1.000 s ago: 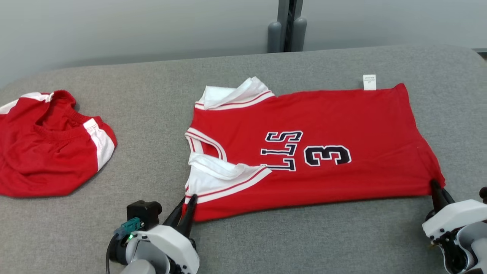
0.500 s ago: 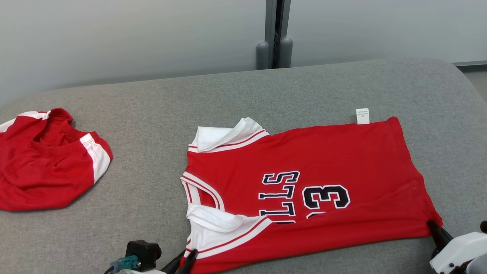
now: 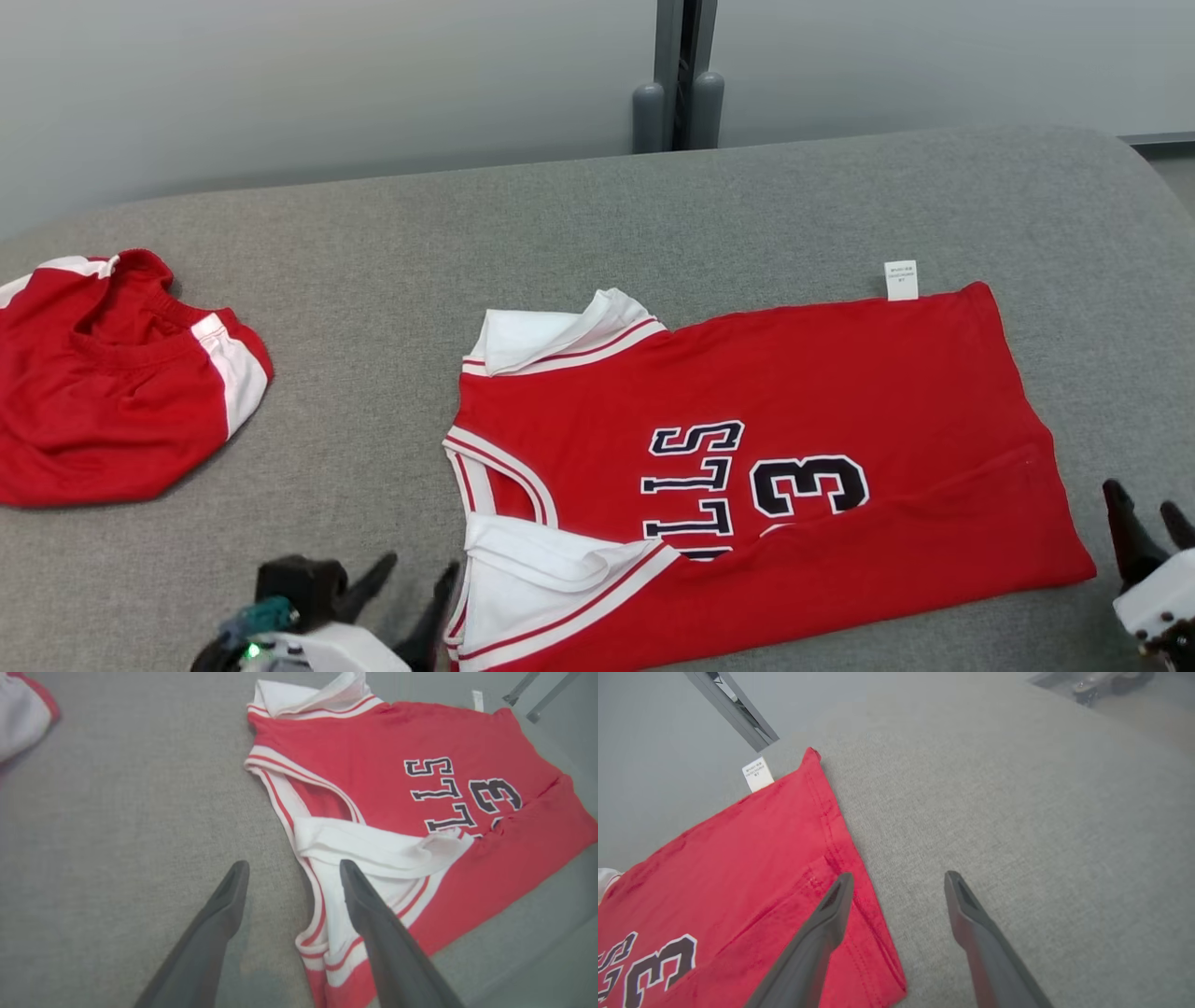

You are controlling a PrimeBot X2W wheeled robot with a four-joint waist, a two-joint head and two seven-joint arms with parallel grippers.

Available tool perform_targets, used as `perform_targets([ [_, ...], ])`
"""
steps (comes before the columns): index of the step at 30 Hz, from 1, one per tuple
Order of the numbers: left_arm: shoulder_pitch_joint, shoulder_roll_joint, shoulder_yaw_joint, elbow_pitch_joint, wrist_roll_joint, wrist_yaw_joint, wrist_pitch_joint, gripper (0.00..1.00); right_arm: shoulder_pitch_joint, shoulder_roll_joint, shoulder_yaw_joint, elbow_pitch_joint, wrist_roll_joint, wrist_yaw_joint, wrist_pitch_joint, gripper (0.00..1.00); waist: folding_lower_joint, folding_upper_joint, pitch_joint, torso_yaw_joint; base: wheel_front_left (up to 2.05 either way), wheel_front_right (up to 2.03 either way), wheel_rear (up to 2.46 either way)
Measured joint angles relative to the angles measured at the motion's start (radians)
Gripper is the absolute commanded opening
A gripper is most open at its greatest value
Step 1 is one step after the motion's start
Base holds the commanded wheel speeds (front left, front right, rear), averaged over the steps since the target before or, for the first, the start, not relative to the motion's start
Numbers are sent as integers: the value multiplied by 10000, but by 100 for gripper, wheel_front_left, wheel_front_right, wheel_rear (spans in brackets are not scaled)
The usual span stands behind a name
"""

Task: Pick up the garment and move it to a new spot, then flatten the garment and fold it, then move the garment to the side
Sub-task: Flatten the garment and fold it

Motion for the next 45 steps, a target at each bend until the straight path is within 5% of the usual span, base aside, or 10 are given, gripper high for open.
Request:
perform_targets([
  [8, -1710, -378, 763, 142, 677, 407, -1488, 100, -754, 631, -616, -1745, -1419, 2, -901, 100, 0, 0, 665, -134, 0, 0, 0],
  [14, -3523, -370, -35, 1831, 2884, 1016, -2038, 100, -960, 1133, -608, -2627, -1755, 2, -1030, 100, 0, 0, 1281, -411, 0, 0, 0],
  [20, -4751, -1035, -403, 3511, 3175, 807, -2228, 100, -1038, 1452, -589, -2989, -1664, 2, -1039, 100, 0, 0, 1867, -773, 0, 0, 0],
  [37, -6506, -1561, -759, 6385, 3634, 650, -3072, 100, -1083, 1615, -412, -2828, -947, 2, -1089, 100, 0, 0, 2487, -1149, 0, 0, 0],
  [38, -6549, -1588, -780, 6452, 3639, 644, -3093, 89, -1086, 1607, -408, -2805, -938, 2, -1108, 100, 0, 0, 2486, -1137, 0, 0, 0],
  [39, -6576, -1613, -796, 6529, 3639, 617, -3131, 53, -1097, 1601, -399, -2775, -936, 2, -1131, 100, 0, 0, 2486, -1127, 0, 0, 0],
  [41, -6624, -1662, -840, 6644, 3639, 550, -3191, 5, -1132, 1601, -366, -2736, -924, 2, -1135, 100, 0, 0, 2481, -1115, 0, 0, 0],
  [45, -6757, -1726, -915, 6828, 3639, 466, -3315, 0, -1182, 1601, -291, -2673, -911, 2, -1158, 100, -1, 0, 2468, -1086, 0, 0, 0],
])
